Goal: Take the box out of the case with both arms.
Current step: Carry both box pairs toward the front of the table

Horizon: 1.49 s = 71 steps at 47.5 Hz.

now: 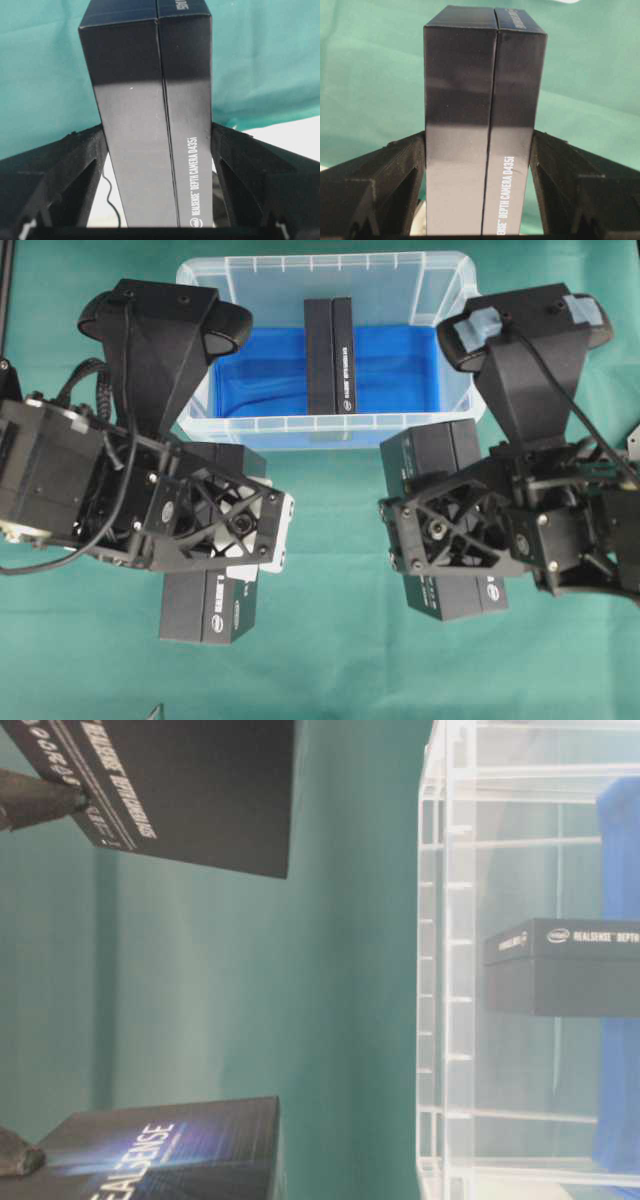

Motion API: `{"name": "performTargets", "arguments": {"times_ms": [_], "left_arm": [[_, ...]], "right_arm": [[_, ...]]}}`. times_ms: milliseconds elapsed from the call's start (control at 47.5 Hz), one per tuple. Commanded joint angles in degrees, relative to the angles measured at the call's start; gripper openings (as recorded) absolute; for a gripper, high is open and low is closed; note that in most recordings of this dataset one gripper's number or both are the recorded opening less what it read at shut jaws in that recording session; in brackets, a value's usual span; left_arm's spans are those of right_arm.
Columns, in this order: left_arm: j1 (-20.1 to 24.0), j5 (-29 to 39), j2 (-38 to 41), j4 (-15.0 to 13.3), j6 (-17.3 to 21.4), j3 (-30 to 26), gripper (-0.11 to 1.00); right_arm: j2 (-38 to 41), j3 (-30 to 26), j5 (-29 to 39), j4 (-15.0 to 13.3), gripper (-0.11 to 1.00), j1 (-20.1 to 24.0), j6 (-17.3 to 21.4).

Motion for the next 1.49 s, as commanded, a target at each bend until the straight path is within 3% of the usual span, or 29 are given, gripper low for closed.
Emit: {"name": "performTargets", "arguments": {"times_ms": [0,1473], "left_arm": [[-0.4,-0.2,-0.9,0.3,0.0,-0.7,0.64],[0.1,-0.1,-0.9,0.3,0.4,-0.6,0.64]], "right_arm": [[-1.0,-1.6,0.2,-0.4,0.65,0.4,0.2],[-1.0,-1.7,1.0,-0.4,0.65,0.4,0.2]]}}
